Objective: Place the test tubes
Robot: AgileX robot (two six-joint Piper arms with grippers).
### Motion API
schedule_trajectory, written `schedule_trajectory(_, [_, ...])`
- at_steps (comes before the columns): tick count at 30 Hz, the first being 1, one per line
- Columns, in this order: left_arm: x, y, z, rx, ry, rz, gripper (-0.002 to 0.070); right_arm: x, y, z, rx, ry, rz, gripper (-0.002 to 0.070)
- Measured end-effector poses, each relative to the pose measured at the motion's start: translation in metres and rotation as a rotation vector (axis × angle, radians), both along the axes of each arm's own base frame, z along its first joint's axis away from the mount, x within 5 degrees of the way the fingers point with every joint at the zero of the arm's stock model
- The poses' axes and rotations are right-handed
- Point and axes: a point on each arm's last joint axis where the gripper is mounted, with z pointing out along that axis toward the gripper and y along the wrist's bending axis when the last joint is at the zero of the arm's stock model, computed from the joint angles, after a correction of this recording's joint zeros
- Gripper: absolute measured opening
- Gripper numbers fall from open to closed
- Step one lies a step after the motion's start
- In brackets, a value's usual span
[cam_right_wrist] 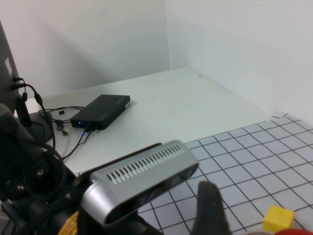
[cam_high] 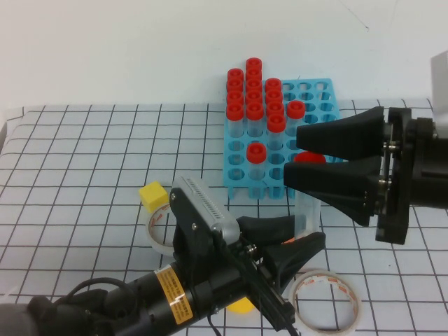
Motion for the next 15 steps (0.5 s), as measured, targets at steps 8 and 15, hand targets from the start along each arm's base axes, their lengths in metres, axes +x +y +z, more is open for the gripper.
schedule_trajectory(8, [-0.002,-0.001,0.002,-0.013,-0.021,-0.023,0.0211,0.010,-0.003,-0.007,-0.058,0.009,-0.104,0.0463])
schedule_trajectory(15, [-0.003,-0.001,0.002,-0.005,-0.026,-0.035,0.0211,0.011,-0.002,-0.008,-0.065,0.009,-0.114,0.0507])
